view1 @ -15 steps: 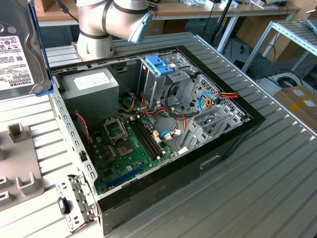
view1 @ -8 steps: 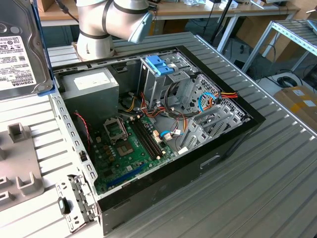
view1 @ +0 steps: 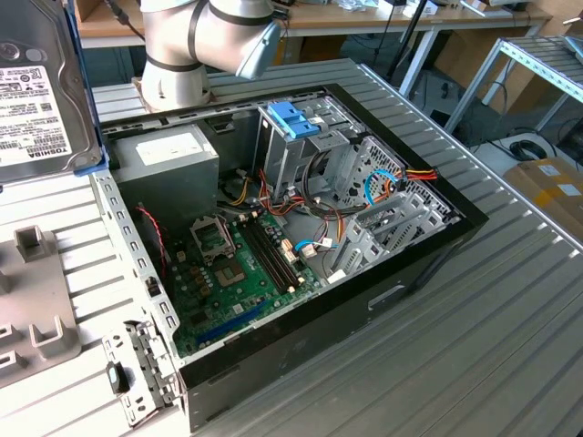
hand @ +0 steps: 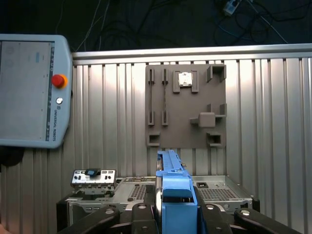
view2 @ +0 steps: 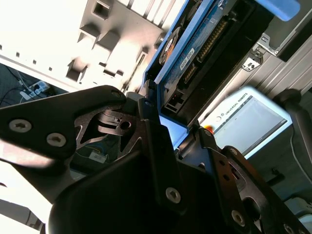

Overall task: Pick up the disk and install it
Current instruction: 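Pick up the disk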

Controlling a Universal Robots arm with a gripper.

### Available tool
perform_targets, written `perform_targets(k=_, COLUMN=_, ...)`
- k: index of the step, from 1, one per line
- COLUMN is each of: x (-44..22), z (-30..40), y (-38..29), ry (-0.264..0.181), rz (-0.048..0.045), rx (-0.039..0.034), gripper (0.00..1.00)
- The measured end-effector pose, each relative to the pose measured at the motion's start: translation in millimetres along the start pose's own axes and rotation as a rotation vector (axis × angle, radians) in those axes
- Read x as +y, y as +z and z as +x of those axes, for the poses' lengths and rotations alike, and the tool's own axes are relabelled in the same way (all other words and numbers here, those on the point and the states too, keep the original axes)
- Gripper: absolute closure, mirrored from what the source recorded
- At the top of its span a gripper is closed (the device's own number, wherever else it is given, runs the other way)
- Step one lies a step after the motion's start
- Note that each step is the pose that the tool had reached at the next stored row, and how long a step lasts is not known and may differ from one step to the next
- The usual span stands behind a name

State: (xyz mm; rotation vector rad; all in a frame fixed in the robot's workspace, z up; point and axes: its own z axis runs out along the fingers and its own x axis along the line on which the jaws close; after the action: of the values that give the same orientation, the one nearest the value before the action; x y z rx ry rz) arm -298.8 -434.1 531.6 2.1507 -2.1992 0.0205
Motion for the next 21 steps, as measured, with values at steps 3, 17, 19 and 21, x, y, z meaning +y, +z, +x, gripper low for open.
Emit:
perform_targets(k=3, x=-1.7, z=0.0, y=0.1, ry=0.000, rz=0.0000, rx=0.0001, gripper=0.63)
perform_targets(k=17, x=-11.0, z=-0.3, y=0.5, ry=0.000, rz=0.0000, rx=0.0002, gripper=0.63)
perform_targets(k=19, x=-12.3, z=-0.3, y=0.5, ry=0.000, rz=0.0001, rx=0.0001, gripper=0.63)
perform_targets(k=21, x=-13.6, z=-0.4, y=0.5, ry=0.000, rz=-0.0001, rx=0.0002, gripper=0.63)
